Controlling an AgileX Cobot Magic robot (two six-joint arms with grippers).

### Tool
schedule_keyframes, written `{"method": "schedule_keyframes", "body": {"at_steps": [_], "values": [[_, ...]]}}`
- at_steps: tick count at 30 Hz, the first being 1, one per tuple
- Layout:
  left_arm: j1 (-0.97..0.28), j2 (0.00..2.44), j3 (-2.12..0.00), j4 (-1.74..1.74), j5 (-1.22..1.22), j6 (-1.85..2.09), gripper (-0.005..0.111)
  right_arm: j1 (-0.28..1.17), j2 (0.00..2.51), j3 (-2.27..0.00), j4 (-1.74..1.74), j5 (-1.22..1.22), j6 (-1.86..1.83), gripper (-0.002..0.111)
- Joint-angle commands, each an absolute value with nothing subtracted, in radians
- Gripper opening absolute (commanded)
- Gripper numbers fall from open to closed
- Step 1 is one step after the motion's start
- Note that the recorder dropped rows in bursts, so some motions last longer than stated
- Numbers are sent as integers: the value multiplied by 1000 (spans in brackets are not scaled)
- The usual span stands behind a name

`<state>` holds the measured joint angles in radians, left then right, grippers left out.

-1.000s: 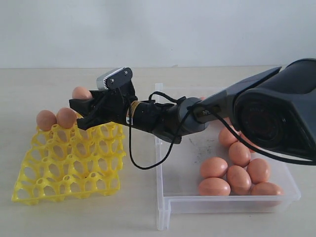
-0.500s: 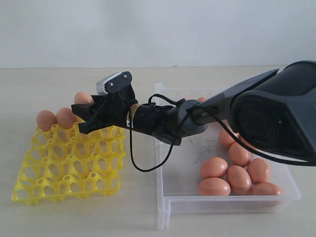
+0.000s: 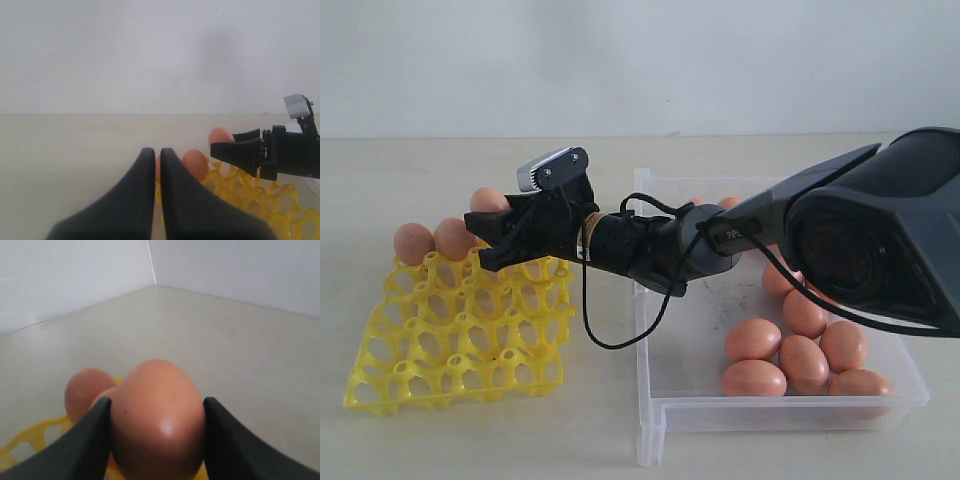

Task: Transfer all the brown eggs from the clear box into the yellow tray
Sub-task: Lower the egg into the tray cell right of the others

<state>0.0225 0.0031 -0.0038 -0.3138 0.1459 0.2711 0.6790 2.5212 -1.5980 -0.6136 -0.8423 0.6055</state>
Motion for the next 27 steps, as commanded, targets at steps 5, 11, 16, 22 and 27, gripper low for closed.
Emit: {"method": "schedule_keyframes", "body": {"at_steps": [5,11,16,22,27], "values": [[25,0,0,-319,131,271,4,679,2536,-1597,-626,-836,622,0],[25,0,0,-319,131,271,4,686,2534,-1597,-639,-775,619,0],[25,0,0,-319,131,271,4,686,2534,-1597,-639,-787,619,0],[25,0,0,-319,131,271,4,686,2534,-1597,-657,-787,619,5],[25,0,0,-319,131,271,4,687,2534,-1597,-662,-769,630,30]]}}
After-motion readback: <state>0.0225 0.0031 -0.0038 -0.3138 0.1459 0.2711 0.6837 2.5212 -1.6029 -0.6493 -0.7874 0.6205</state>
